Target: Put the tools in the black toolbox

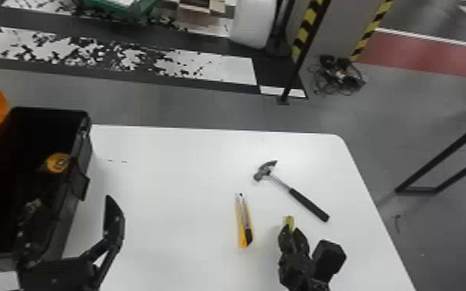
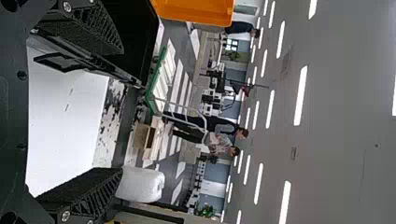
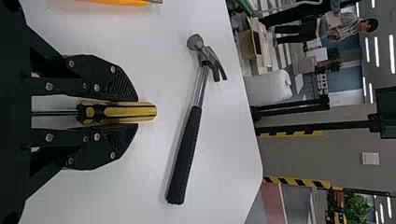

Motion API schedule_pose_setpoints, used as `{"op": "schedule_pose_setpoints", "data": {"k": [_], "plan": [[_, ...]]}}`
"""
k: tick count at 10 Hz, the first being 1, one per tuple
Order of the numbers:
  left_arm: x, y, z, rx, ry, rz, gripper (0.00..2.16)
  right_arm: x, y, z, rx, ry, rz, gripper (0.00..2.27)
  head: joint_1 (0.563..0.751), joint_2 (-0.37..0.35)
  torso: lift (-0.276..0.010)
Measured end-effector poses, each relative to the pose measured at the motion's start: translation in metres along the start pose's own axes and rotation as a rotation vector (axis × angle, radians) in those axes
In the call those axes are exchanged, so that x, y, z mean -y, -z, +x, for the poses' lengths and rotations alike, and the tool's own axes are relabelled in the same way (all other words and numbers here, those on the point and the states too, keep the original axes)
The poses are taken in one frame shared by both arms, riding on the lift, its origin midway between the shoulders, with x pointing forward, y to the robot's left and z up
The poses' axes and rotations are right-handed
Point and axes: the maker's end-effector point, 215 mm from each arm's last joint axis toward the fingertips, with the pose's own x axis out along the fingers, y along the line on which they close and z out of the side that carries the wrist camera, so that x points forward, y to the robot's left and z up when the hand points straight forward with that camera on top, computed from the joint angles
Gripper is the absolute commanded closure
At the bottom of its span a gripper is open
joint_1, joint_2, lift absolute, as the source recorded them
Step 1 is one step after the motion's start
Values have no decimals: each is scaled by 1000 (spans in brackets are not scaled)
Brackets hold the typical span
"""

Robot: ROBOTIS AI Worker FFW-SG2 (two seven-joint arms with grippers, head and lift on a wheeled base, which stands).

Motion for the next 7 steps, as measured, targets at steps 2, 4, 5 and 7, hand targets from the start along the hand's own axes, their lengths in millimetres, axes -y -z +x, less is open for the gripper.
{"op": "schedule_pose_setpoints", "data": {"k": [2, 4, 5, 7], "plan": [[0, 0, -1, -1, -2, 0, 100, -4, 0, -2, -1, -9, -3, 1477, 695, -218, -39], [-1, 1, -1, -2, -3, -1, 100, -5, 4, -2, -17, -10, -11, 1477, 695, -215, -39], [0, 0, -1, -1, -2, -2, 100, -4, 4, -2, -18, -10, -11, 1477, 695, -216, -39], [0, 0, -2, -1, -2, -4, 100, -4, -7, -5, 0, -13, 1, 1477, 695, -219, -39]]}}
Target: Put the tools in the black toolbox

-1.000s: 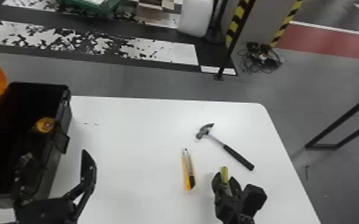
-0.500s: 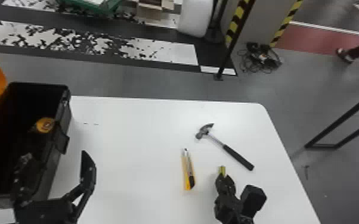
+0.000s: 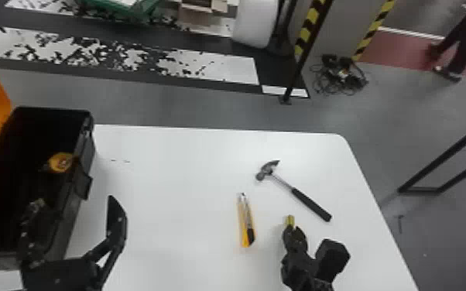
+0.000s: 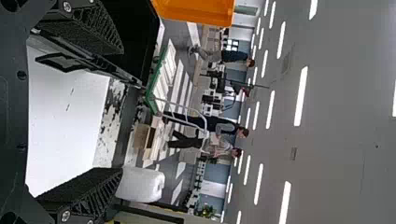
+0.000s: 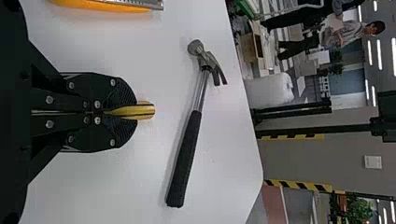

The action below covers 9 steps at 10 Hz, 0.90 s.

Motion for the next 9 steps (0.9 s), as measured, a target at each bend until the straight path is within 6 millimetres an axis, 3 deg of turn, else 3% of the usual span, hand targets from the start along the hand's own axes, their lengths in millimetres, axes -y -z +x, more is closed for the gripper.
{"op": "schedule_pose_setpoints", "data": {"k": [3, 5, 9], "plan": [[5, -4, -1, 7, 23, -5, 100, -12, -34, -9, 54, -38, 23, 1477, 695, -216, -39], [14, -11, 0, 25, 67, -11, 100, -33, -53, -17, 93, -104, 7, 1477, 695, -203, -39], [54, -36, -5, 89, 261, -32, 100, -83, -77, -39, 166, -304, -43, 1477, 695, -178, -39]]}}
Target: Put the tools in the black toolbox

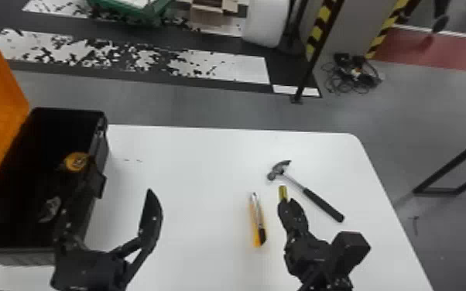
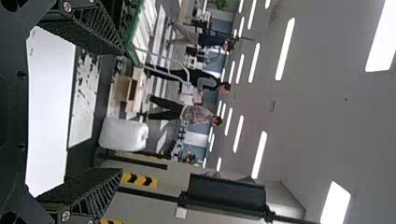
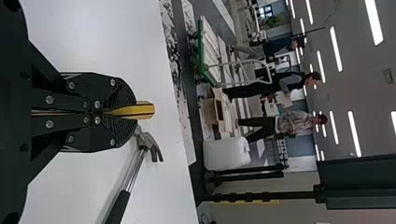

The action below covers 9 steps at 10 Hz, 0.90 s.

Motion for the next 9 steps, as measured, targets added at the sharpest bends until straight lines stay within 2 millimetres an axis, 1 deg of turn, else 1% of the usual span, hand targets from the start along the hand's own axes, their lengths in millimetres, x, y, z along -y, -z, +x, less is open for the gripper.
{"op": "schedule_pose_setpoints", "data": {"k": [1, 3, 5, 6, 7, 8, 9], "plan": [[14, -4, 1, 14, 70, -2, 100, -12, -8, -2, 26, -49, -5, 1477, 695, -183, -39], [40, -8, 2, 24, 206, -6, 100, -36, -30, -10, 107, -136, -31, 1477, 695, -193, -39], [64, -11, 4, 27, 343, -25, 103, -69, -50, -24, 184, -253, -71, 1477, 695, -189, -39], [74, -9, 7, 14, 405, -36, 117, -81, -57, -30, 212, -307, -79, 1477, 695, -189, -39], [83, 0, 10, -23, 460, -56, 124, -92, -61, -36, 230, -354, -90, 1477, 695, -192, -39], [90, 15, 13, -83, 518, -84, 130, -104, -62, -42, 243, -408, -107, 1477, 695, -192, -39], [95, 36, 14, -176, 582, -121, 137, -115, -64, -49, 255, -462, -123, 1477, 695, -193, -39]]}}
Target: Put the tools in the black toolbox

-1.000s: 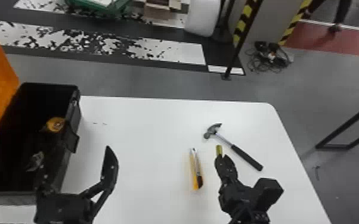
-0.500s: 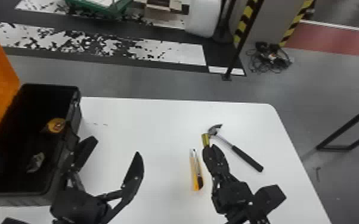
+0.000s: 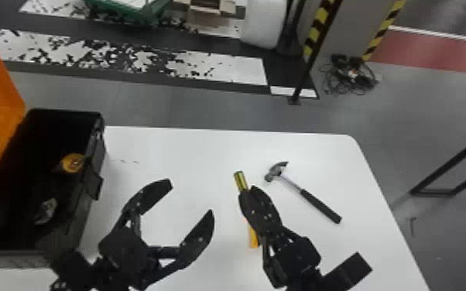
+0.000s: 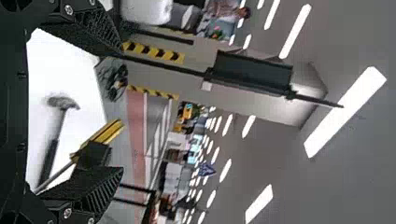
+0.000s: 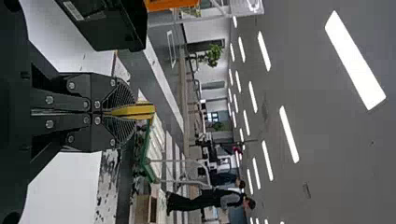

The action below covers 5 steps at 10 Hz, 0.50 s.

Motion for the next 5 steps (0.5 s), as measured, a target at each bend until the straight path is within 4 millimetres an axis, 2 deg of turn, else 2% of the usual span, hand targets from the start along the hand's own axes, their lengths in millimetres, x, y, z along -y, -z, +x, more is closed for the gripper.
{"op": "schedule_pose_setpoints", "data": {"k": [1, 2, 5], "plan": [[-3, 18, 3, -69, 25, -48, 137, -10, -1, -1, 4, -45, -7, 1477, 695, -190, -39], [-4, 25, 6, -105, 36, -66, 137, -22, -2, -2, 6, -92, -20, 1477, 695, -179, -39], [-7, 36, 8, -213, 89, -119, 137, -59, -5, -13, 22, -235, -57, 1477, 695, -145, -39]]}}
